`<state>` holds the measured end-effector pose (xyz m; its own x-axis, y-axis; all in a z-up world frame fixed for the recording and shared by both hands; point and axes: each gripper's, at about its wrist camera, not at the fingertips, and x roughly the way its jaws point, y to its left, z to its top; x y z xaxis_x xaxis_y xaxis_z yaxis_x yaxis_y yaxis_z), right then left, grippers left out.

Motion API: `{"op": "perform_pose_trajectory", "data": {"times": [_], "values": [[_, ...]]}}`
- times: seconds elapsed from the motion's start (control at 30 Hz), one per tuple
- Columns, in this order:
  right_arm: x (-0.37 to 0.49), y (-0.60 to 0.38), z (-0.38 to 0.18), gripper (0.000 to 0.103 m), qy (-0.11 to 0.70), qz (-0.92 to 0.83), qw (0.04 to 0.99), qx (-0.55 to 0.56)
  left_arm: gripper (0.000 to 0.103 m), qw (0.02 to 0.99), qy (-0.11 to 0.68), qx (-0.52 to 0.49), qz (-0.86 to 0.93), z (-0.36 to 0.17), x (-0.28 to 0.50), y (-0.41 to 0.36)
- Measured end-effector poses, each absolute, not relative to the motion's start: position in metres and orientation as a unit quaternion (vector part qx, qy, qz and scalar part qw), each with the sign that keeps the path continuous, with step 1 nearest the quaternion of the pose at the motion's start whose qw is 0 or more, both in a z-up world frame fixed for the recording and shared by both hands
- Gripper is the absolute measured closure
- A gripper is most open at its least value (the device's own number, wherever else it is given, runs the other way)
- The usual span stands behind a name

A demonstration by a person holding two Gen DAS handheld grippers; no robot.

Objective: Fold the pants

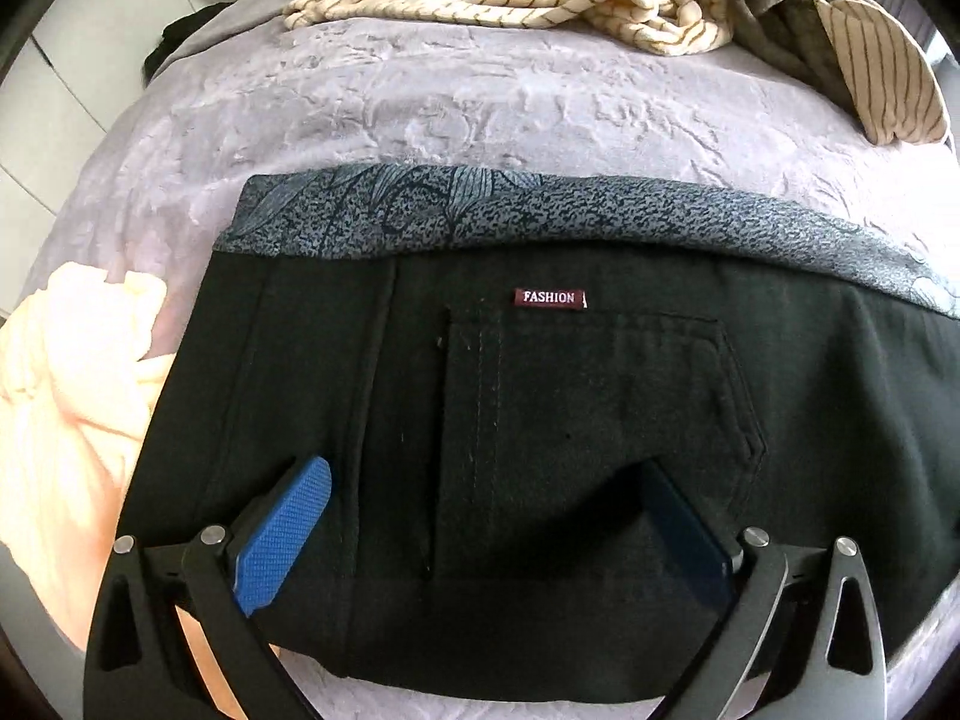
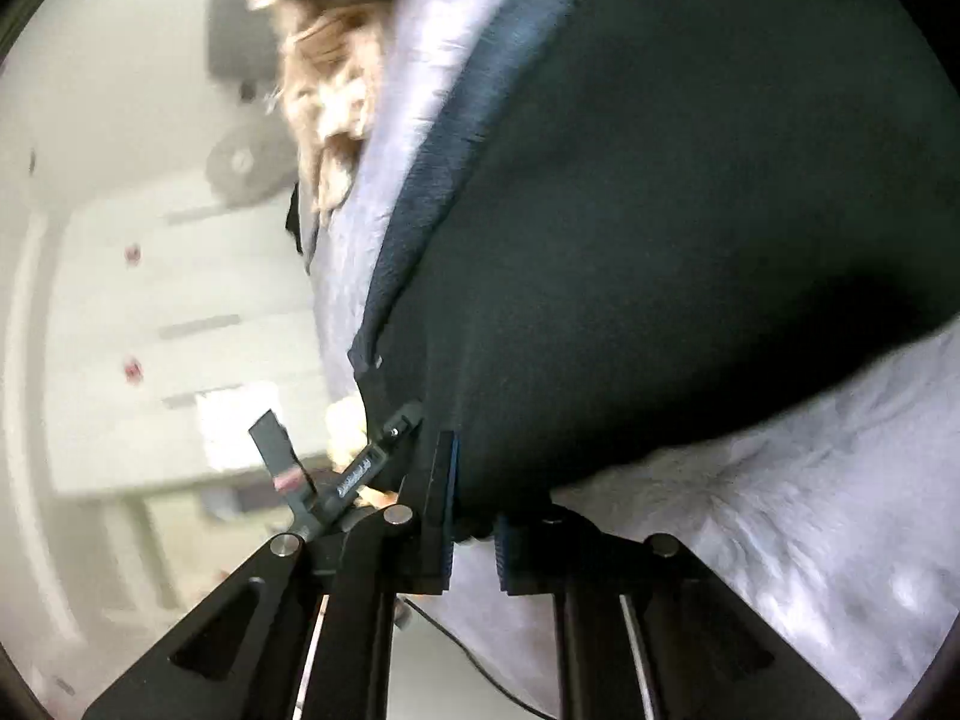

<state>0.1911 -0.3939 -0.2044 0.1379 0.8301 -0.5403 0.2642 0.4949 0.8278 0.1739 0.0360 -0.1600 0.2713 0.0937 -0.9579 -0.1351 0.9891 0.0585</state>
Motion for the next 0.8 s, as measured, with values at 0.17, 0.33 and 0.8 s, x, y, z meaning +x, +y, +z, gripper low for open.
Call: {"op": "perform_pose_trajectory", "data": {"times": [0.17, 0.33, 0.8], "values": [[0.162, -0.414, -0.228, 0.082, 0.645, 0.196, 0.590, 0.444, 0.000, 0.799, 0.596, -0.013, 0.076, -0.159, 0.172, 0.033], [0.154, -0.372, -0.222, 0.072, 0.650, 0.276, 0.566, 0.426, 0.000, 0.799, 0.596, -0.013, 0.078, -0.161, 0.174, 0.035], [0.159, -0.343, -0.238, 0.096, 0.674, 0.225, 0.583, 0.394, 0.000, 0.802, 0.593, -0.010, 0.072, -0.162, 0.172, 0.035]]}}
